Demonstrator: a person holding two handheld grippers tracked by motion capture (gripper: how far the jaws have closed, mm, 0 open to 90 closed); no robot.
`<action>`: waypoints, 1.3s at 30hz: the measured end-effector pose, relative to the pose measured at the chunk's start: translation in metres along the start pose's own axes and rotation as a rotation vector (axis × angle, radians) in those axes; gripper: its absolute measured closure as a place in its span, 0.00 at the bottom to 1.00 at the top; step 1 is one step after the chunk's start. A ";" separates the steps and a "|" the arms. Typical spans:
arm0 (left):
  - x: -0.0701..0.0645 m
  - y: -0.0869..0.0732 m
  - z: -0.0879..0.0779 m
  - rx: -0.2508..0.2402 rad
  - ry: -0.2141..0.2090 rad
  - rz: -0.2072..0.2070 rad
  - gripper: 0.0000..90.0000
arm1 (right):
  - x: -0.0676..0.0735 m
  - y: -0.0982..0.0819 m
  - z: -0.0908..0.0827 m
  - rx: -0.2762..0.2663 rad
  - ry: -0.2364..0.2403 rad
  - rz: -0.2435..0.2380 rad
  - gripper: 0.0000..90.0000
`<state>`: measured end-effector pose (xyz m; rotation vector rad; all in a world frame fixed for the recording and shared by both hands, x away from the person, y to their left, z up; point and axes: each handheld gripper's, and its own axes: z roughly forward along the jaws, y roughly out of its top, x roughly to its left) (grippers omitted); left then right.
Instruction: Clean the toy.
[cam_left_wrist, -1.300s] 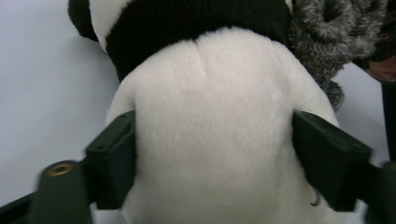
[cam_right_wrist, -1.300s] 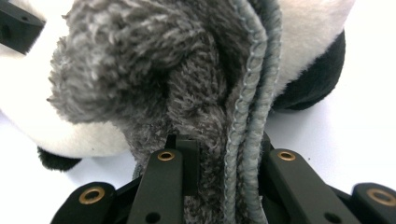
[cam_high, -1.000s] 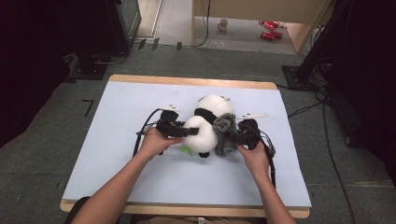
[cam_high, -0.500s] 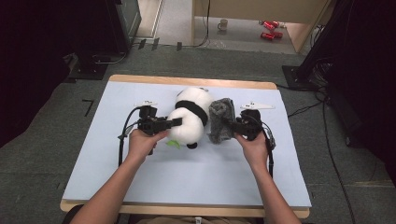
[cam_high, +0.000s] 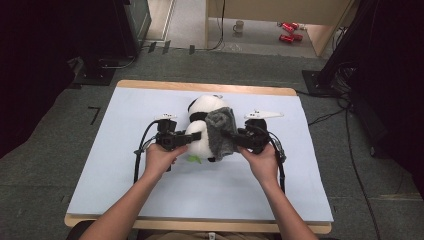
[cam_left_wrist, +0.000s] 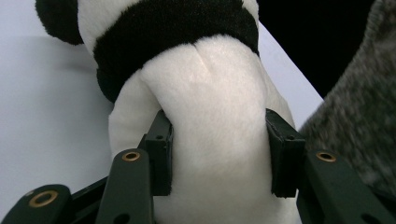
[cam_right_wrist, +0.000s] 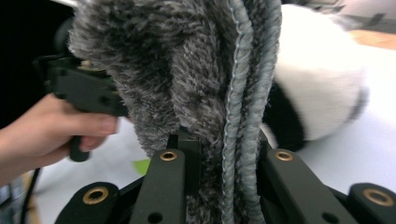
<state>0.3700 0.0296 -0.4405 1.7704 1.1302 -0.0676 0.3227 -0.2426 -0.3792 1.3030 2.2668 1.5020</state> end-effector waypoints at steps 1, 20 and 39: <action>-0.002 0.000 0.001 0.000 0.003 0.002 0.60 | 0.005 0.000 0.003 0.006 0.010 -0.011 0.85; -0.004 0.008 -0.002 0.032 -0.039 -0.091 0.60 | 0.043 -0.019 0.034 0.060 -0.028 -0.142 0.86; 0.009 0.010 -0.001 0.076 -0.059 -0.144 0.62 | 0.035 -0.073 0.065 0.183 -0.049 -0.213 0.87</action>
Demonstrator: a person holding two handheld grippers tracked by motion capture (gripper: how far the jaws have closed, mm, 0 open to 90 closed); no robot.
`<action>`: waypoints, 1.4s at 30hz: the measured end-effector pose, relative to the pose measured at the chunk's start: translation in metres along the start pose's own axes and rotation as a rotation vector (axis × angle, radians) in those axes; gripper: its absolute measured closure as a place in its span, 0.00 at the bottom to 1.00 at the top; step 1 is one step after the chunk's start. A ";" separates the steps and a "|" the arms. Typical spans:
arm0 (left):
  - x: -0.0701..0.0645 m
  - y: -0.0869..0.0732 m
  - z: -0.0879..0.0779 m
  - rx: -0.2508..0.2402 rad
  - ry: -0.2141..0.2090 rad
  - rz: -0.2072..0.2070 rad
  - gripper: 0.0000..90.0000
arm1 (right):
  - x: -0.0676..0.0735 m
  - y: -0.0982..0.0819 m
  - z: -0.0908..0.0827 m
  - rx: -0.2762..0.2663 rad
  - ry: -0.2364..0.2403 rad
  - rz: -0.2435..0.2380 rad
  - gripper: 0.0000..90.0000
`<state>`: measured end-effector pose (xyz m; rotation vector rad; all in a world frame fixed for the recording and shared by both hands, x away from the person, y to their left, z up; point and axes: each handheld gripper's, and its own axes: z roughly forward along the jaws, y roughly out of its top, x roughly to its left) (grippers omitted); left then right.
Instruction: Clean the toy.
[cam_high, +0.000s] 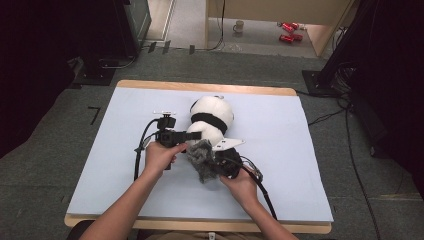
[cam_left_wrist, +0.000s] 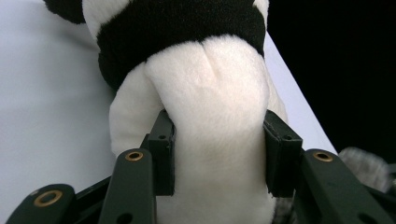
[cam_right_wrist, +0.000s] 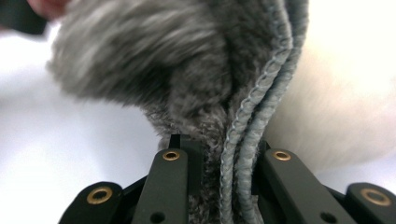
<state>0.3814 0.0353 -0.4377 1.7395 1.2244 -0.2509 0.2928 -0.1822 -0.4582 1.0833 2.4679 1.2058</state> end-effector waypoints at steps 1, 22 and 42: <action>0.002 0.001 -0.001 -0.001 -0.007 -0.013 0.62 | 0.001 -0.002 0.003 0.020 -0.012 -0.009 0.87; -0.001 0.002 -0.006 -0.029 -0.031 0.003 0.61 | 0.015 0.023 -0.027 -0.091 0.007 -0.028 0.87; -0.001 -0.004 -0.003 -0.009 -0.006 0.032 0.63 | 0.009 -0.008 0.018 0.056 -0.047 -0.125 0.88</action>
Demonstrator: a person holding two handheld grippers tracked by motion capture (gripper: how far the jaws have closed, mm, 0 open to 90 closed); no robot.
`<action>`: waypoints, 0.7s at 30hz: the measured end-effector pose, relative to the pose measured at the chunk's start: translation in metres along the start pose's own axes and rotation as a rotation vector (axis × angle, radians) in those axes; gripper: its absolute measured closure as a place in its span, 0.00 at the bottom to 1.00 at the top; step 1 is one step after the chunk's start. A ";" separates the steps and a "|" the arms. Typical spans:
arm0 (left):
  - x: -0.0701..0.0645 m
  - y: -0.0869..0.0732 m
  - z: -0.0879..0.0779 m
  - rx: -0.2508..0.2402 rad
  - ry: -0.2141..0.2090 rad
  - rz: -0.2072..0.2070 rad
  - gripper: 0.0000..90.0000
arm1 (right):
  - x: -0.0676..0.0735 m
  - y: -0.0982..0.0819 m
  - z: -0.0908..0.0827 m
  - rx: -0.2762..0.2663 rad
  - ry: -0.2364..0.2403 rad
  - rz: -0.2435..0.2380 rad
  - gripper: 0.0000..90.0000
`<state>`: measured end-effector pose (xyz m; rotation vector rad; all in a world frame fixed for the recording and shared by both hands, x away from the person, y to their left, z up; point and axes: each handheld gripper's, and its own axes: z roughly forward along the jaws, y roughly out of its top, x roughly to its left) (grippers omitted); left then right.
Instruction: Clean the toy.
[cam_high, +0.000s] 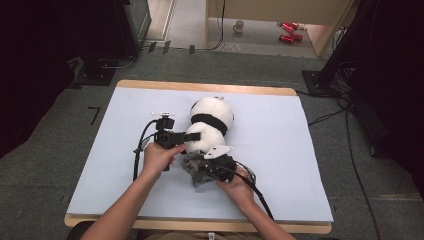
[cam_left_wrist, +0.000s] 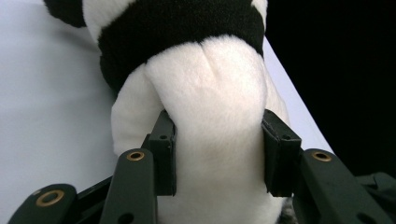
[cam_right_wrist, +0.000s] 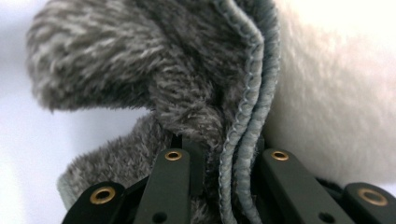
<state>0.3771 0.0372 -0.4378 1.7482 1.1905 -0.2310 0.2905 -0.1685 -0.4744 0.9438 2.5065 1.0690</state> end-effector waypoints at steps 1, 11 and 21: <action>0.000 0.001 -0.001 -0.009 0.007 0.008 0.63 | -0.002 0.000 0.001 0.008 0.004 0.007 0.88; 0.010 0.010 -0.019 -0.065 0.013 0.016 0.66 | -0.017 0.005 -0.004 0.037 0.095 0.122 0.87; 0.027 0.025 -0.054 -0.151 0.043 0.035 0.67 | -0.033 0.025 -0.040 -0.077 0.110 0.161 0.87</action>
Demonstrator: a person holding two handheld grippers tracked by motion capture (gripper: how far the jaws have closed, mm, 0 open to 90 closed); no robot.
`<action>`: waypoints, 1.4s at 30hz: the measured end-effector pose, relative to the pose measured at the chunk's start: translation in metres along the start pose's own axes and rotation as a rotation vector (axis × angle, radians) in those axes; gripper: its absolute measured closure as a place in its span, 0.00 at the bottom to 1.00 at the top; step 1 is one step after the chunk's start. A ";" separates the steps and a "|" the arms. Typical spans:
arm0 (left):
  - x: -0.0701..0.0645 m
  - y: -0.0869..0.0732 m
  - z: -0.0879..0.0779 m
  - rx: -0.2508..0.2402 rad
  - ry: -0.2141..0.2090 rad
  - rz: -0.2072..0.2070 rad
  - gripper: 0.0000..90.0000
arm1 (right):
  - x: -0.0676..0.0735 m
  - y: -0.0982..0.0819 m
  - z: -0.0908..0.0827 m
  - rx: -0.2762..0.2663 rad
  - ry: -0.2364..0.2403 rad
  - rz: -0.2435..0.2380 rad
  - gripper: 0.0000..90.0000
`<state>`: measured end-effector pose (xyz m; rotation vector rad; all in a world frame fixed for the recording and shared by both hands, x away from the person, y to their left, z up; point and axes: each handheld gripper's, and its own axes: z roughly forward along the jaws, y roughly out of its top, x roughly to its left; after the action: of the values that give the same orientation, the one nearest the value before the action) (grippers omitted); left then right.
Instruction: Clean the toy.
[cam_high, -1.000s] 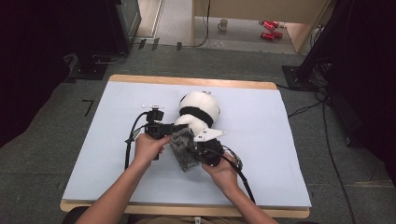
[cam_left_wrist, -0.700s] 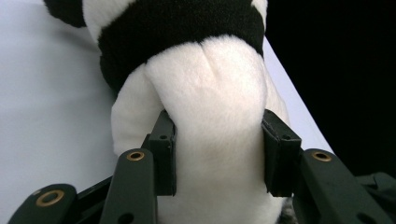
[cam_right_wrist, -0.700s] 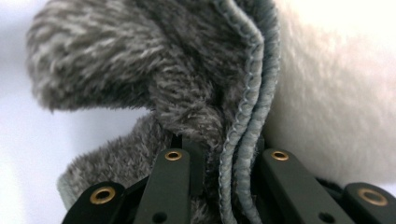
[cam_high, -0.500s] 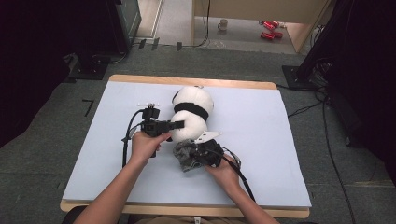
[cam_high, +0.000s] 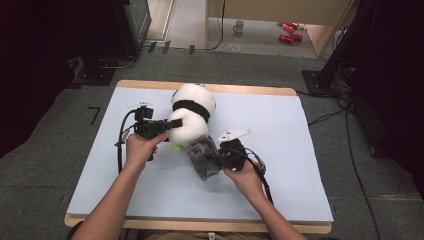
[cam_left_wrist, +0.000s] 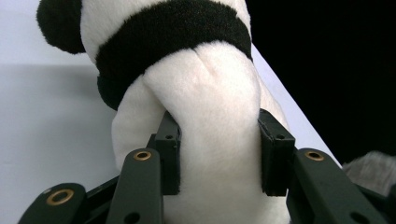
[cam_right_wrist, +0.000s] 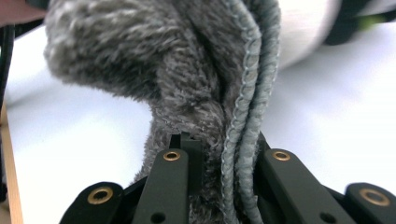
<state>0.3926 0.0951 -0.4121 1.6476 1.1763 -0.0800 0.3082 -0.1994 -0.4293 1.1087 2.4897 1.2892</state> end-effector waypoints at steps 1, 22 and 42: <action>0.003 0.001 -0.002 -0.002 0.004 -0.002 0.67 | -0.003 0.002 -0.004 -0.010 -0.007 0.006 0.87; 0.051 -0.001 -0.016 0.016 0.100 0.049 0.65 | -0.092 -0.014 -0.017 0.008 -0.167 0.204 0.85; 0.056 -0.009 -0.018 -0.017 0.103 0.085 0.39 | -0.127 -0.034 -0.001 -0.004 -0.242 0.305 0.35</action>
<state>0.4070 0.1447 -0.4424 1.7011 1.1793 0.0694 0.3805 -0.2963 -0.4809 1.5869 2.2044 1.1421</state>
